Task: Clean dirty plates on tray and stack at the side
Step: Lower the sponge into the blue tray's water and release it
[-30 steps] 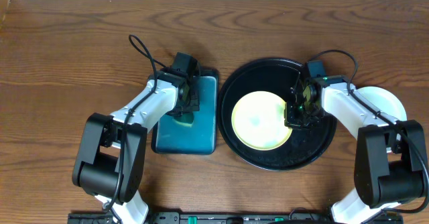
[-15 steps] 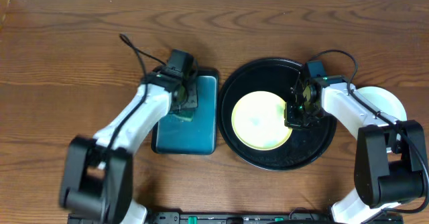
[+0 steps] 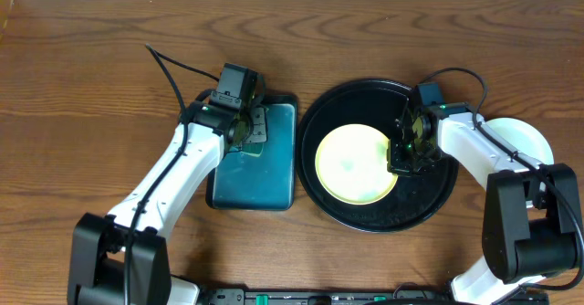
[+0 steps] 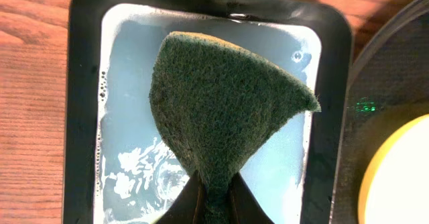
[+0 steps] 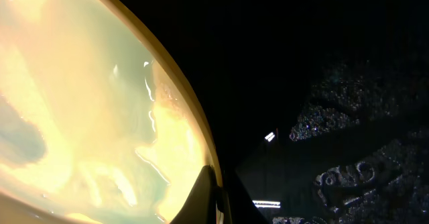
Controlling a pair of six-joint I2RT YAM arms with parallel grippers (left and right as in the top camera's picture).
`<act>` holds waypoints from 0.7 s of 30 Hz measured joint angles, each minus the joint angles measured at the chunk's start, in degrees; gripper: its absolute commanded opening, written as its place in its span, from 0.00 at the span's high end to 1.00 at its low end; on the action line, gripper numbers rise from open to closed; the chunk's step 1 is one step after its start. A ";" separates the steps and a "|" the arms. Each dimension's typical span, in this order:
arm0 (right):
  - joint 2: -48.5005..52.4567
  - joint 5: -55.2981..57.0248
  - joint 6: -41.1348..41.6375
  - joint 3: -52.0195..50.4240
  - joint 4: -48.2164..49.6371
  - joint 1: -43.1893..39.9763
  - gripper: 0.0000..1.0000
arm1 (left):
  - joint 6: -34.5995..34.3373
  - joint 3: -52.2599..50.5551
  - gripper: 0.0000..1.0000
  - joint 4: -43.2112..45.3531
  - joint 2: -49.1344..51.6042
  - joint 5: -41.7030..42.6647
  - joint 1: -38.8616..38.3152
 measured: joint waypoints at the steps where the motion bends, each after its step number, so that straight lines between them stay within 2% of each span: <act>1: 0.00 0.00 0.00 0.00 0.00 0.00 0.99 | 0.02 0.00 0.90 0.00 0.50 0.00 0.00; 15: 0.00 0.00 0.00 0.00 0.00 0.00 0.99 | 0.02 0.00 0.90 0.17 12.46 0.02 0.00; 21: 0.00 0.02 0.00 0.00 0.00 0.00 0.99 | 0.00 0.31 0.89 0.39 13.92 0.00 0.00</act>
